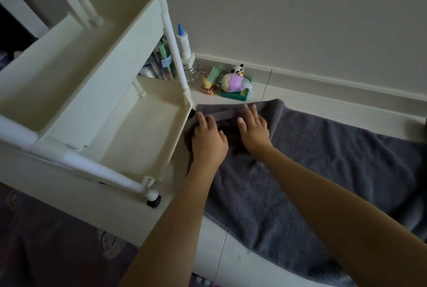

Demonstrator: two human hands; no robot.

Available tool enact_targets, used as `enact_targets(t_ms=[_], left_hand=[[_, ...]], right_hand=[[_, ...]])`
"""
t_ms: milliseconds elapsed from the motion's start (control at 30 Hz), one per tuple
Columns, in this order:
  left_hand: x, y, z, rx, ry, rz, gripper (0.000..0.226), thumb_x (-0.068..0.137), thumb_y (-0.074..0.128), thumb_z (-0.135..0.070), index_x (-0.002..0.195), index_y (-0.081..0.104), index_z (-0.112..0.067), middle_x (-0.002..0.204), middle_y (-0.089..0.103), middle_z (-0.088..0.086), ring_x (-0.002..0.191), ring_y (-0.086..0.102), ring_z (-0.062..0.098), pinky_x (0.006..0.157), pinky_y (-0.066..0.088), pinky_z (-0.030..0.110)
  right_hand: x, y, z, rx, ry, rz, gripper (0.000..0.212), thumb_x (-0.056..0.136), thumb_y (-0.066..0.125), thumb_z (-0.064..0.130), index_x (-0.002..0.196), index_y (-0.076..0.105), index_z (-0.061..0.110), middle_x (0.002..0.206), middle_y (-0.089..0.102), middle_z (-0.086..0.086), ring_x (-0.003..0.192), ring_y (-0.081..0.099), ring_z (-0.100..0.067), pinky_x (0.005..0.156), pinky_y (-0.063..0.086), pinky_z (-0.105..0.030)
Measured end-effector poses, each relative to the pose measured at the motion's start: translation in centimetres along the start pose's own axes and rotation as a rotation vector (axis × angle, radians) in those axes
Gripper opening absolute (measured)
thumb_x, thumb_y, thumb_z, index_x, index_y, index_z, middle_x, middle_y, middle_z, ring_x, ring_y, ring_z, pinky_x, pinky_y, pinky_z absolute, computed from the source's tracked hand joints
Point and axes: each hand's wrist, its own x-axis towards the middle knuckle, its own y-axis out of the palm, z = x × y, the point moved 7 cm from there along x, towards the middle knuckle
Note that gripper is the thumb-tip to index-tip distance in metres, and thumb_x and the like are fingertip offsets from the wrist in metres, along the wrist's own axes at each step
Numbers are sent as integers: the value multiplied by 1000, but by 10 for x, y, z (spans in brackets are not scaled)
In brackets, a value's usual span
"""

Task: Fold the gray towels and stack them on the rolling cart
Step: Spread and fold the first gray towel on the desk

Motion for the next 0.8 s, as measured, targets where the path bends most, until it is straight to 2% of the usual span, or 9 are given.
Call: enact_targets(t_ms=[67, 133, 300, 367, 433, 567, 633, 700, 800], left_hand=[[-6, 12, -2, -4, 82, 68, 55, 98, 37, -25, 148, 19, -14, 158, -4, 11, 135, 31, 32, 98, 38, 45], [-17, 18, 3, -44, 133, 12, 54, 97, 40, -26, 148, 23, -16, 158, -5, 13, 134, 34, 33, 97, 40, 44], [-40, 21, 16, -243, 163, -102, 55, 95, 47, -31, 144, 31, -11, 150, 19, 19, 134, 34, 33, 104, 39, 42], [-46, 25, 17, -268, 156, -7, 60, 96, 42, -35, 148, 21, -15, 152, 18, 15, 137, 28, 30, 108, 35, 42], [-54, 37, 16, -241, 174, 139, 65, 98, 35, -41, 150, 3, -20, 157, 10, 10, 143, 16, 26, 115, 22, 43], [-67, 63, 15, 24, 284, 289, 69, 96, 25, -51, 144, -21, -31, 158, -14, 3, 146, -6, 21, 117, -4, 50], [-68, 68, 17, 90, 313, 324, 69, 91, 15, -62, 140, -25, -35, 157, -17, 0, 146, -9, 20, 116, -8, 50], [-67, 58, 12, 72, 309, 227, 73, 83, 6, -65, 145, -17, -32, 159, -4, 4, 146, 1, 24, 117, -2, 49], [-75, 46, -3, -21, 246, 123, 66, 94, 22, -54, 150, 1, -25, 153, 21, 13, 139, 22, 31, 115, 16, 42]], right_hand=[[-21, -6, 5, -18, -120, -103, 53, 98, 22, 47, 148, 19, 30, 159, 10, 1, 144, 11, -24, 116, 7, -41], [-54, -1, 3, -85, -229, -139, 58, 95, 17, 49, 147, 26, 25, 156, 19, -3, 144, 15, -22, 117, 4, -36], [-116, 18, -54, -452, -212, -60, 62, 95, 6, 58, 146, 19, 26, 152, 31, -2, 141, 20, -20, 114, 4, -40], [-123, 5, -74, -491, -163, -63, 64, 95, 8, 59, 146, 25, 24, 150, 35, -4, 139, 24, -22, 113, 7, -41], [-130, -10, -91, -514, -154, -49, 64, 95, 10, 59, 146, 26, 23, 150, 33, -5, 139, 26, -25, 114, 7, -41], [-141, -34, -124, -555, -194, 6, 63, 96, 9, 58, 146, 21, 23, 152, 24, -4, 140, 25, -28, 115, -1, -37], [-140, -40, -133, -576, -207, 43, 64, 95, 6, 59, 147, 19, 24, 153, 21, -3, 142, 21, -27, 115, -4, -37], [-140, -45, -135, -589, -218, 61, 67, 93, 1, 62, 147, 15, 26, 154, 16, -1, 143, 14, -24, 115, -6, -37], [-139, -46, -138, -578, -231, 46, 73, 87, -8, 67, 146, 9, 28, 153, 7, 6, 144, 4, -19, 115, -10, -36]])
